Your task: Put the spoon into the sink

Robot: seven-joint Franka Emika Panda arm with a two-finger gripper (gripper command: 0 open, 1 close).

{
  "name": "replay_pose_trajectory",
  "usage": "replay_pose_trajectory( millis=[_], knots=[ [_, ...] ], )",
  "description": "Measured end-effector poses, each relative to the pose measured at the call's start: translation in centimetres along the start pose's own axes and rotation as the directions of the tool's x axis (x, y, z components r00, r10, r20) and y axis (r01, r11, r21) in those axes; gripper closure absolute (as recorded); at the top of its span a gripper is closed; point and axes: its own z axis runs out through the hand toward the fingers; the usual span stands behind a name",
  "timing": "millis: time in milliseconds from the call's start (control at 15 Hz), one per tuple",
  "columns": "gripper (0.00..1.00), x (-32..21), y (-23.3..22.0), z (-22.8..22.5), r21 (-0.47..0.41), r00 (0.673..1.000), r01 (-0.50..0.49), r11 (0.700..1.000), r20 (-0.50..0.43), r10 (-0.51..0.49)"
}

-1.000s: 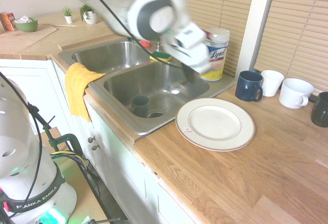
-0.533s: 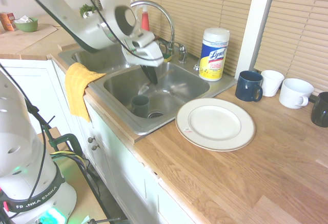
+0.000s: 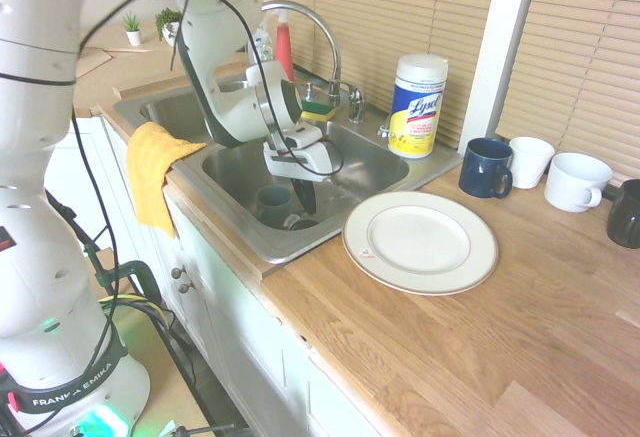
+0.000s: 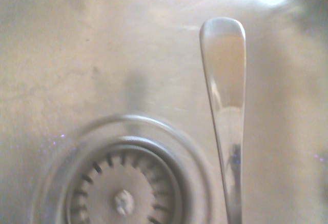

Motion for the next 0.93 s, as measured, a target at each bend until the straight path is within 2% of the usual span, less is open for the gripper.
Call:
replay_pose_trajectory(
  millis=[200, 267, 467, 933],
  knots=[
    [1.00, 0.6, -0.5, 0.3, -0.014, 1.000, -0.021, 1.000, 0.014, 0.021],
    [0.00, 0.7, -0.3, 0.5, -0.028, 1.000, -0.017, 0.999, 0.020, 0.017],
    [0.00, 0.6, 0.0, 1.1, -0.059, 0.999, 0.010, 0.998, 0.048, -0.007],
    [0.00, 2.1, 0.3, 0.4, -0.051, 0.998, 0.030, 0.998, 0.058, -0.027]
  ],
)
